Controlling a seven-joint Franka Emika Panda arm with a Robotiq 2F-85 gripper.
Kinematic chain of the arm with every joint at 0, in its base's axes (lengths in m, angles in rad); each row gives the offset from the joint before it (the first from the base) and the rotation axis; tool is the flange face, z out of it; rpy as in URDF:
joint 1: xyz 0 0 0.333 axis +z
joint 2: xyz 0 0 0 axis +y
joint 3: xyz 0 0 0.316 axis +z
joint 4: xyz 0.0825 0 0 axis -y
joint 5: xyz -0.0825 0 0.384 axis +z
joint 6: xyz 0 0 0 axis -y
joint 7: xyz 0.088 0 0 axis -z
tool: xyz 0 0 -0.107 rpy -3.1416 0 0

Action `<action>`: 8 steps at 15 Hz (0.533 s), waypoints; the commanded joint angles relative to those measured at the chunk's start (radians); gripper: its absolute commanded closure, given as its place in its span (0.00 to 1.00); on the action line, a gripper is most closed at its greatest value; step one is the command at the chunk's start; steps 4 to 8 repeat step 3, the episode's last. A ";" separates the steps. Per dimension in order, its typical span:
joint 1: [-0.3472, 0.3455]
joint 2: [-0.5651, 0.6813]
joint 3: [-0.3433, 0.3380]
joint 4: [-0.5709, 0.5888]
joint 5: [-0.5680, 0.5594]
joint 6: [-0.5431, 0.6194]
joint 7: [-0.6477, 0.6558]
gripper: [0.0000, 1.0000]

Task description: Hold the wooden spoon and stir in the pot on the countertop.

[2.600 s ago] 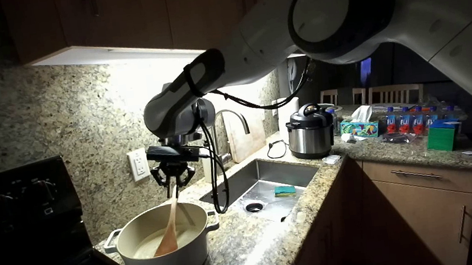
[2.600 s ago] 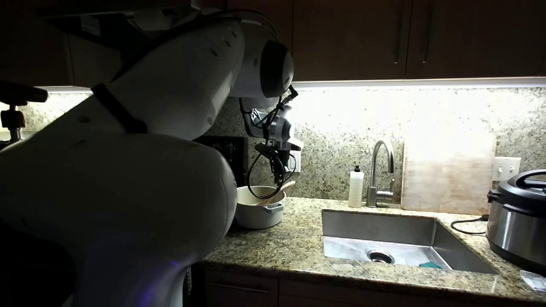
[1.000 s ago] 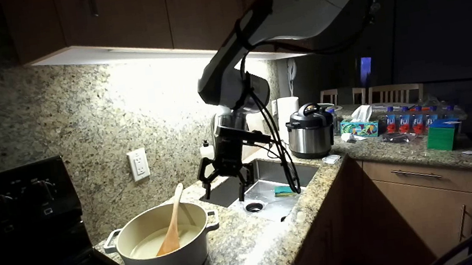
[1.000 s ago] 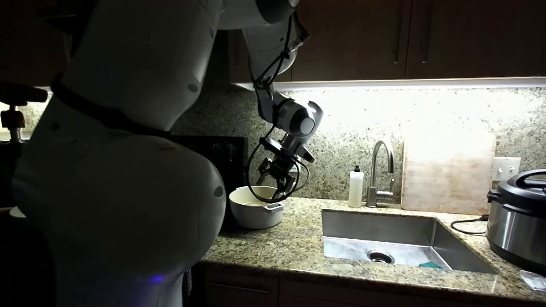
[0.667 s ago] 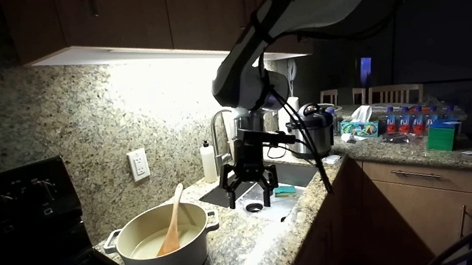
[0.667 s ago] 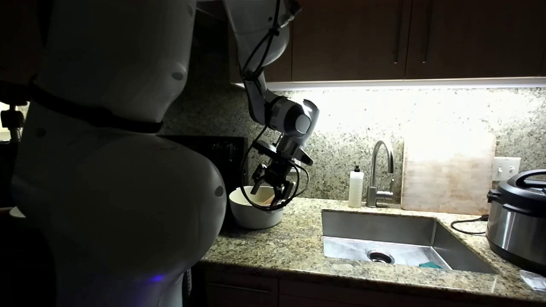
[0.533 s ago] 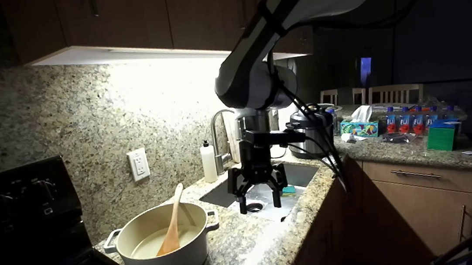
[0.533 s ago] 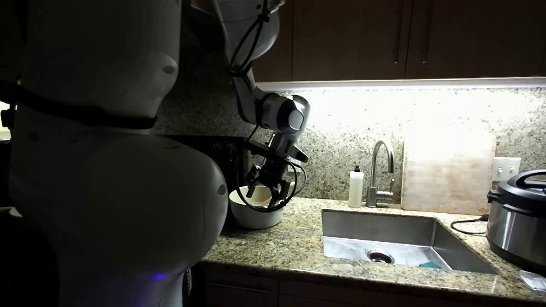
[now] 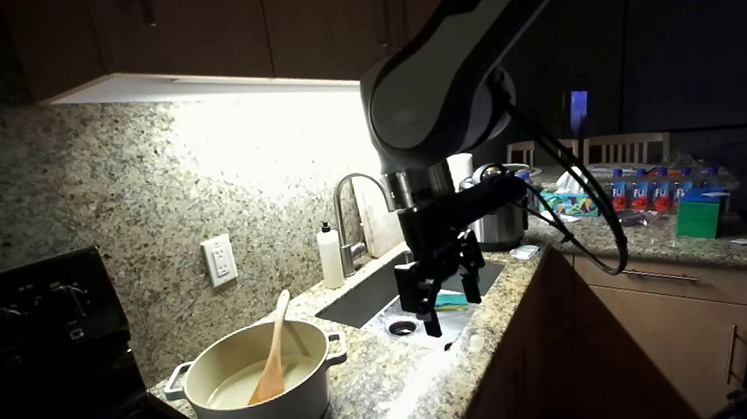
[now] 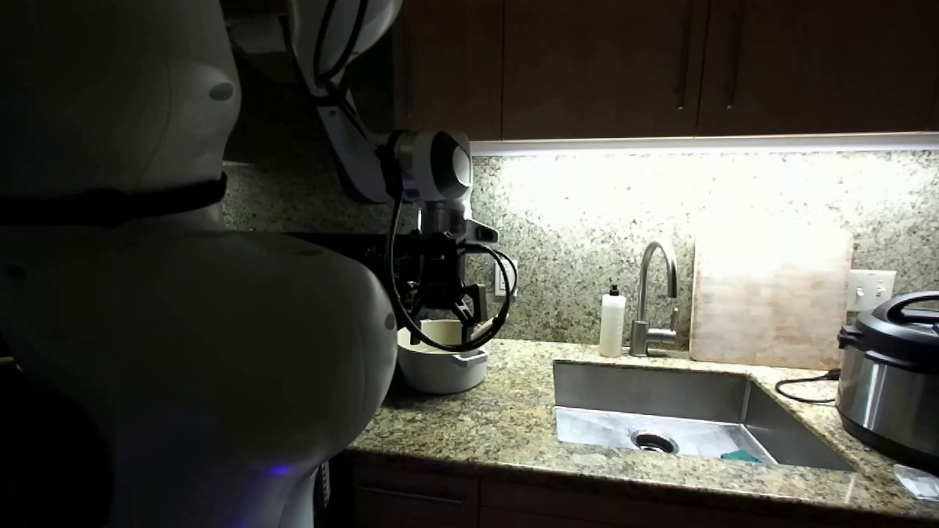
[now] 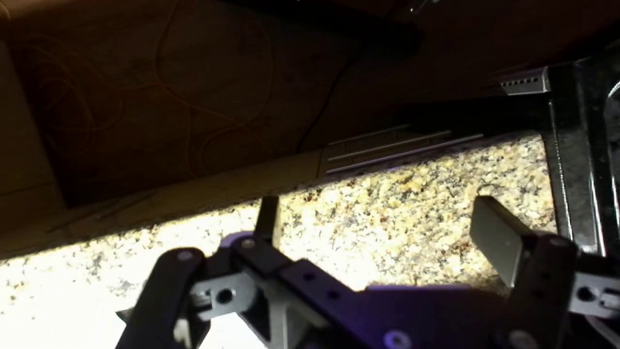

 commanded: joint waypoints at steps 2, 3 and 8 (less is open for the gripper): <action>0.003 -0.031 0.003 -0.010 -0.002 0.009 0.000 0.00; 0.004 -0.038 0.004 -0.012 -0.002 0.009 0.000 0.00; 0.004 -0.038 0.004 -0.012 -0.002 0.009 0.000 0.00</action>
